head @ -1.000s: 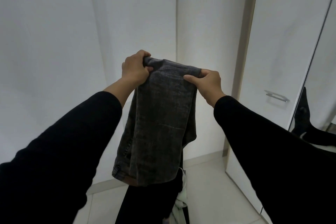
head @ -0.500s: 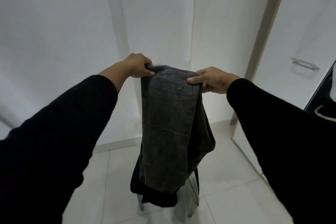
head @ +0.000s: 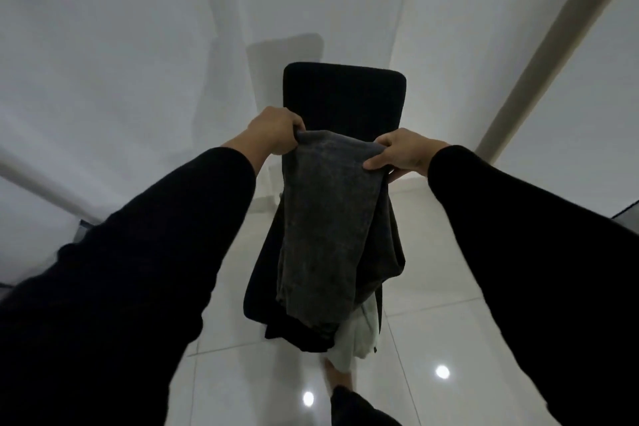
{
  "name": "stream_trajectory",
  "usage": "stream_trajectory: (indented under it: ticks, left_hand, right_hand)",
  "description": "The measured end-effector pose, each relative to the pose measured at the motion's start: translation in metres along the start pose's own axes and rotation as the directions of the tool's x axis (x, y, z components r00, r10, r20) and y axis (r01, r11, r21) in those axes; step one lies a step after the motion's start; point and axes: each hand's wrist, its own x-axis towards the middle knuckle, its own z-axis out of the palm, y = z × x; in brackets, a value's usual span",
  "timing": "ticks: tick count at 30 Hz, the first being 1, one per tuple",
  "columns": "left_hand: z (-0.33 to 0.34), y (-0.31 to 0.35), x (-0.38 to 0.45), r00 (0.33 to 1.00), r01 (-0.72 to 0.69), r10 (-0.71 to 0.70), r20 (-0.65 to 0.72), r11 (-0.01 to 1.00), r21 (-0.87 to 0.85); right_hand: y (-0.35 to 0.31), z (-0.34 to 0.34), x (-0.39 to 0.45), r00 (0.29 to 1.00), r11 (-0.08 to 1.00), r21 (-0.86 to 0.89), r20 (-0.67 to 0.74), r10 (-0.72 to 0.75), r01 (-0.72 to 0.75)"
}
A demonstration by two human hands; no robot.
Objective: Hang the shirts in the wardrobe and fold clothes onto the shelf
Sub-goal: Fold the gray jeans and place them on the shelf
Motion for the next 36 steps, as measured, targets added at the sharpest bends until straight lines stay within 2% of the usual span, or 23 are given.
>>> stream_trajectory:
  ticks: [6,12,15,22,26,32,34,36]
  left_hand:
    - [0.055,-0.006,0.1,0.998,0.064,-0.062,0.024,0.994,-0.089]
    - [0.101,-0.013,0.156,0.986,0.159,-0.151,0.07,0.977,-0.141]
    - [0.12,-0.017,0.162,0.979,0.197,-0.182,0.092,0.96,-0.196]
    - [0.156,-0.034,0.118,0.936,0.336,-0.265,0.232,0.869,-0.362]
    - [0.182,-0.049,0.077,0.852,0.513,-0.387,0.351,0.748,-0.421]
    - [0.258,-0.068,-0.008,0.772,0.631,-0.474,0.424,0.655,-0.415]
    - [0.289,-0.069,-0.031,0.699,0.699,-0.517,0.495,0.639,-0.321]
    - [0.317,-0.068,-0.049,0.588,0.796,-0.573,0.572,0.538,-0.279]
  right_hand:
    - [0.036,-0.021,0.11,0.994,0.991,-0.134,-0.111,-0.02,0.005]
    - [0.066,-0.021,0.178,0.978,0.927,-0.375,-0.181,-0.1,0.026]
    - [0.079,-0.014,0.19,0.985,0.898,-0.437,-0.131,-0.11,0.043]
    - [0.095,0.028,0.162,0.995,0.892,-0.45,0.101,-0.005,0.05]
    - [0.113,0.082,0.13,0.988,0.883,-0.465,0.154,0.012,0.062]
    - [0.148,0.172,0.089,0.975,0.844,-0.527,0.22,0.02,0.102]
    - [0.161,0.199,0.08,0.97,0.822,-0.557,0.242,0.026,0.116]
    - [0.175,0.222,0.075,0.964,0.778,-0.613,0.264,0.039,0.136]
